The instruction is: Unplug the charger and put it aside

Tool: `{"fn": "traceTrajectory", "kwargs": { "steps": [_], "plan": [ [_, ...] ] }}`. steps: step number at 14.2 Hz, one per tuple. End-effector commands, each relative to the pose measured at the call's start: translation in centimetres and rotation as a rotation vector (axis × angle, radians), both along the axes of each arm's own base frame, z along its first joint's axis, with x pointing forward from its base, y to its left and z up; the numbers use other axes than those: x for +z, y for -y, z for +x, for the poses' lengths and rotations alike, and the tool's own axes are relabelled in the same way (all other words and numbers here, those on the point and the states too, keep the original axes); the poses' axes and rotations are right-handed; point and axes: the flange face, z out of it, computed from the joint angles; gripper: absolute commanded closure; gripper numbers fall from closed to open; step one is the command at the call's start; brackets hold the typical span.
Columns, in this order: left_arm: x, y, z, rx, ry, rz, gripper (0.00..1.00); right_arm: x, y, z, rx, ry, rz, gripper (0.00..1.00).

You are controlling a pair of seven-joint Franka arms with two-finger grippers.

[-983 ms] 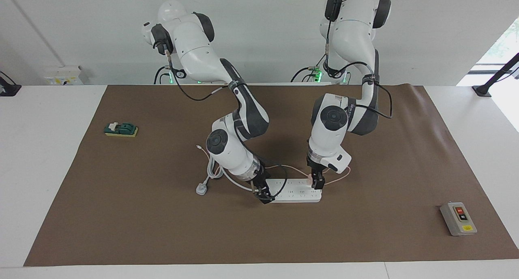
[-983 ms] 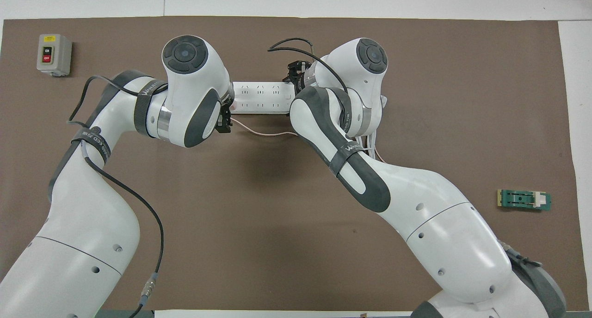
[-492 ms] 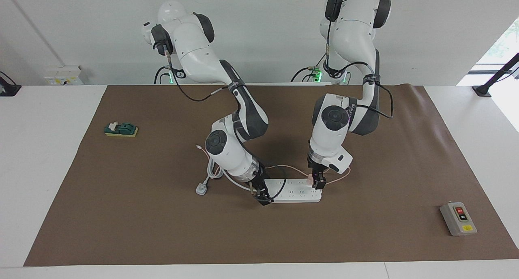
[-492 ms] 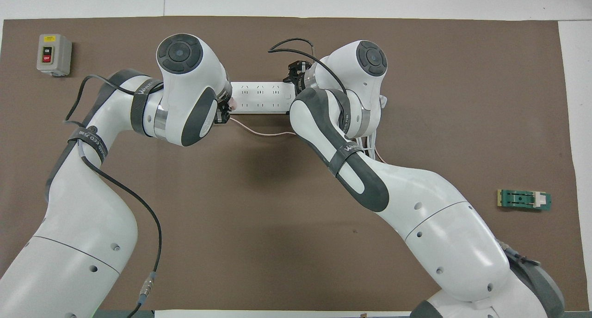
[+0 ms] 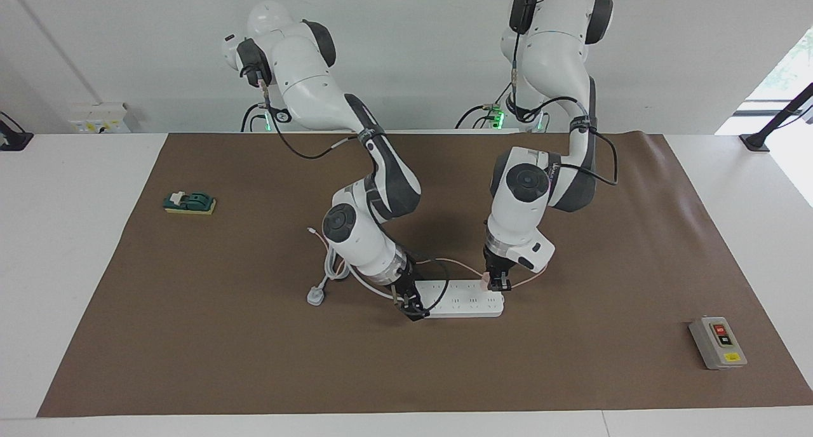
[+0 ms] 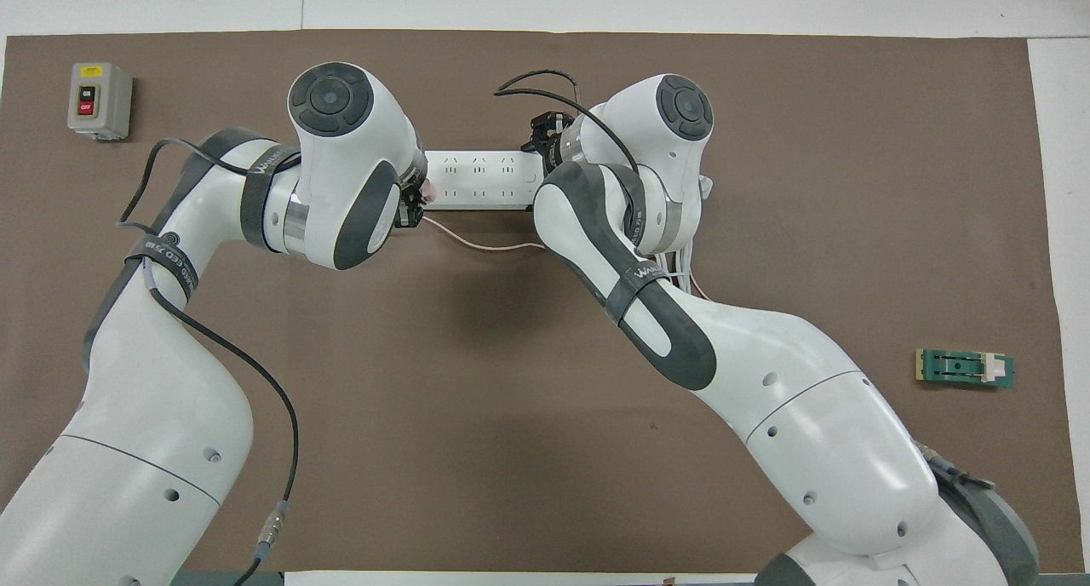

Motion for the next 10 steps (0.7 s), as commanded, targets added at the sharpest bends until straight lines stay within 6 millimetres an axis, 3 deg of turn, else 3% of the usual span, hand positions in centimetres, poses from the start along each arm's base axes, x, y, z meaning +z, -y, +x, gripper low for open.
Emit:
{"fn": "traceTrajectory", "kwargs": {
  "steps": [1, 10],
  "plan": [
    [-1.17, 0.12, 0.12, 0.000, 0.047, -0.008, 0.95, -0.50, 0.55, 0.44, -0.012, 0.020, 0.015, 0.97],
    [-1.33, 0.22, -0.10, -0.008, 0.034, 0.005, 0.95, -0.49, 0.85, 0.59, -0.020, 0.017, 0.026, 0.97]
  ]
}}
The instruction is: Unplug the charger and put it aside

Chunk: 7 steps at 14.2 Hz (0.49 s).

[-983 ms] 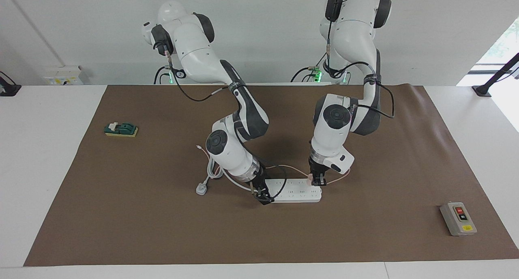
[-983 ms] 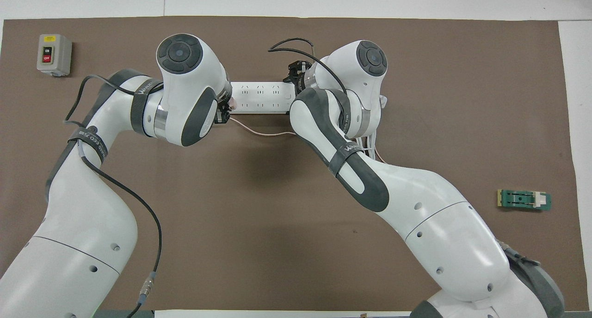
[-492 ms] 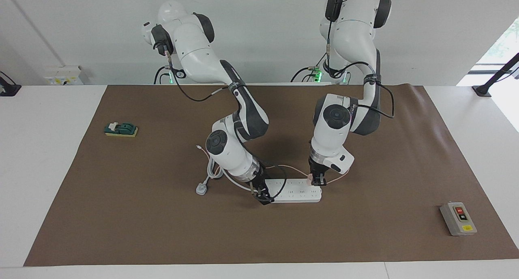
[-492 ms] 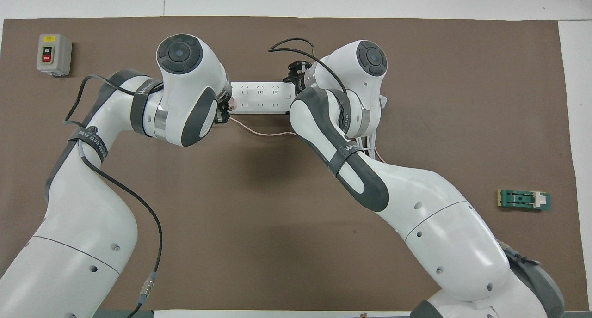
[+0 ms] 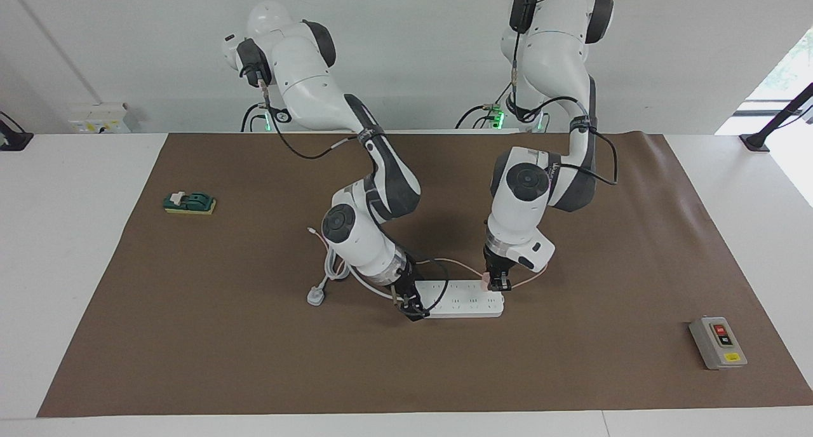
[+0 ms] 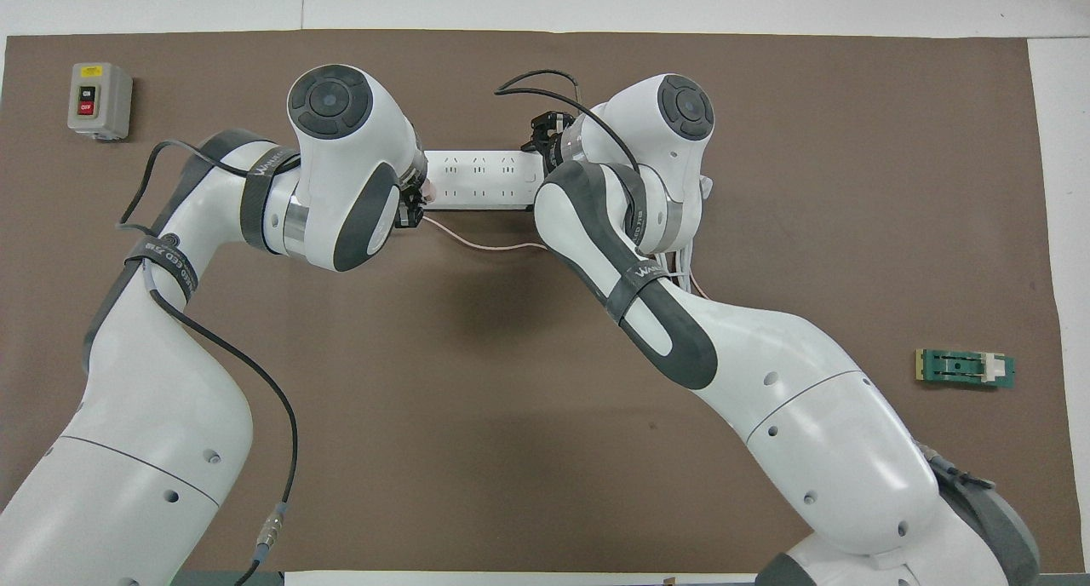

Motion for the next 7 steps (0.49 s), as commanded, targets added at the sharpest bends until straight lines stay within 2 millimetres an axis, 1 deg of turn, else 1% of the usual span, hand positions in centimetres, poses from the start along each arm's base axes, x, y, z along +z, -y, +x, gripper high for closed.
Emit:
{"fn": "traceTrajectory", "kwargs": {
  "steps": [1, 7],
  "plan": [
    [-1.29, 0.24, -0.03, -0.006, 0.026, 0.007, 0.95, -0.45, 0.77, 0.57, -0.017, 0.020, 0.021, 0.97],
    [-1.28, 0.30, -0.13, -0.008, 0.023, 0.008, 0.95, -0.45, 0.75, 0.57, -0.020, 0.017, 0.028, 0.97]
  ]
}}
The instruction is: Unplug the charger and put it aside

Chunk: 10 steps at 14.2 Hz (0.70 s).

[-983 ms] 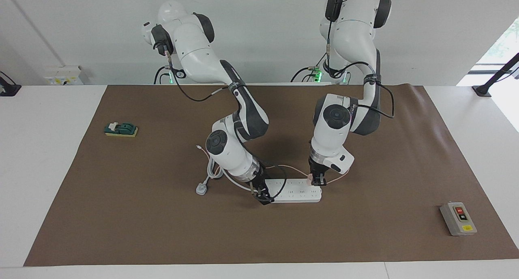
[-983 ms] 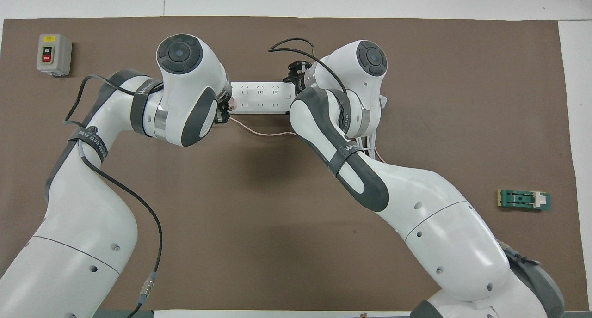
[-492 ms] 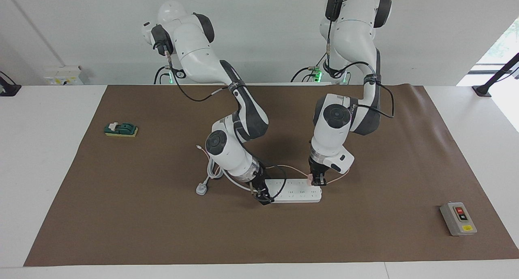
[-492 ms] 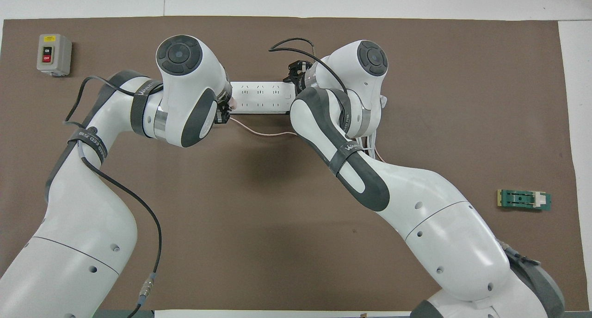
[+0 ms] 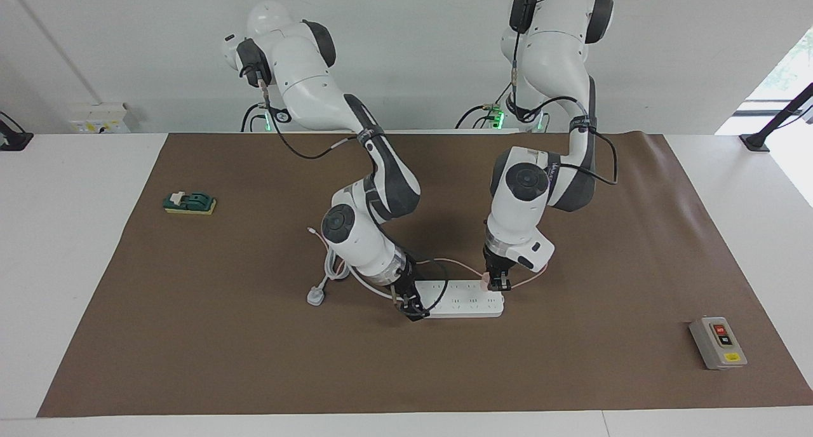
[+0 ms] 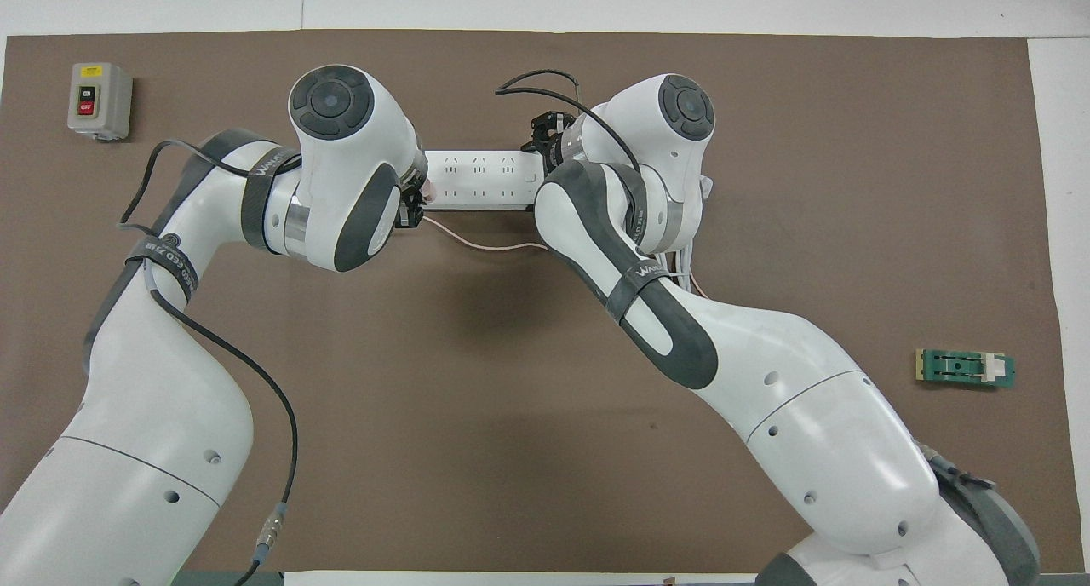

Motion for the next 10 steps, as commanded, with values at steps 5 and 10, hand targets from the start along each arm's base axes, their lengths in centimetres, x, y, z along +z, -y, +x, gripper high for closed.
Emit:
{"fn": "traceTrajectory", "kwargs": {
  "steps": [5, 10],
  "plan": [
    [-1.31, 0.25, -0.18, -0.006, 0.015, 0.012, 0.95, -0.42, 0.72, 0.56, -0.013, 0.022, 0.028, 0.97],
    [-1.06, 0.24, -0.20, -0.006, 0.001, 0.018, 0.95, -0.30, 0.71, 0.57, -0.012, 0.023, 0.030, 0.97]
  ]
}}
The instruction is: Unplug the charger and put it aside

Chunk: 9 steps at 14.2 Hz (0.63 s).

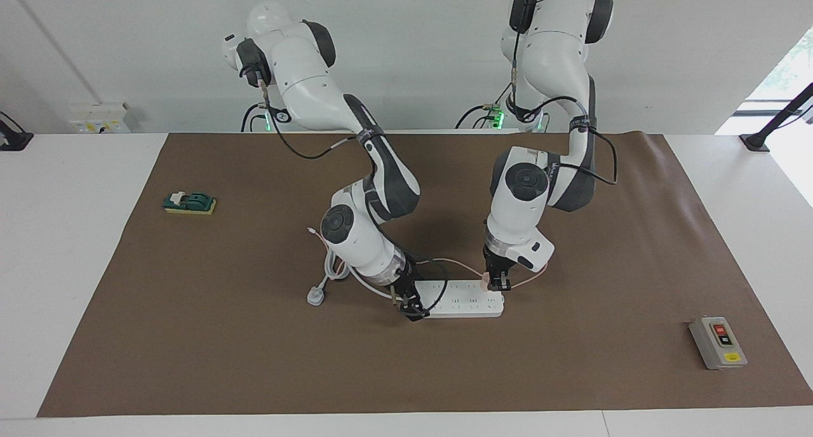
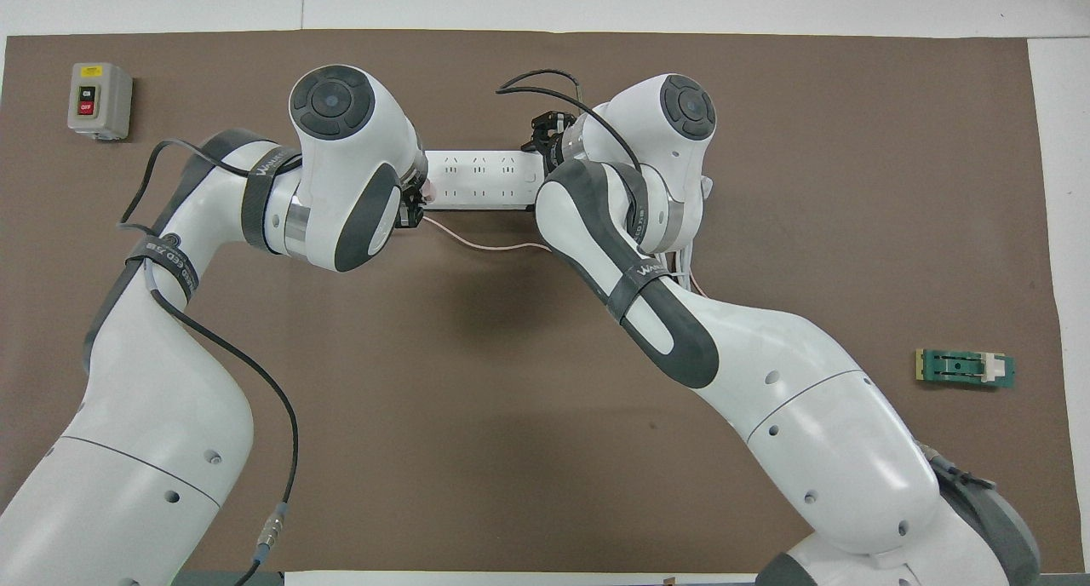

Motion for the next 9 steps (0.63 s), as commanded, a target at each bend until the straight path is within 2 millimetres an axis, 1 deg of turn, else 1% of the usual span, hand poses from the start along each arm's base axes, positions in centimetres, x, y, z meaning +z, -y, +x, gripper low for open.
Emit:
{"fn": "traceTrajectory", "kwargs": {
  "steps": [1, 3, 4, 6, 9],
  "plan": [
    [-1.0, 0.2, -0.2, -0.005, -0.003, 0.020, 0.96, -0.4, 0.7, 0.5, -0.011, 0.023, 0.025, 0.97],
    [-0.4, 0.1, -0.3, -0.012, -0.012, 0.024, 0.99, -0.4, 0.7, 0.5, -0.011, 0.023, 0.025, 0.97],
    [0.6, -0.2, -0.5, -0.017, -0.020, 0.028, 1.00, -0.4, 0.7, 0.6, -0.012, 0.025, 0.025, 0.97],
    [4.0, -0.8, -0.9, -0.016, -0.035, 0.032, 1.00, -0.3, 0.7, 0.6, -0.011, 0.025, 0.026, 0.97],
    [8.6, -1.0, -1.5, -0.039, -0.072, 0.044, 1.00, -0.3, 0.7, 0.6, -0.011, 0.025, 0.026, 0.97]
  ]
}}
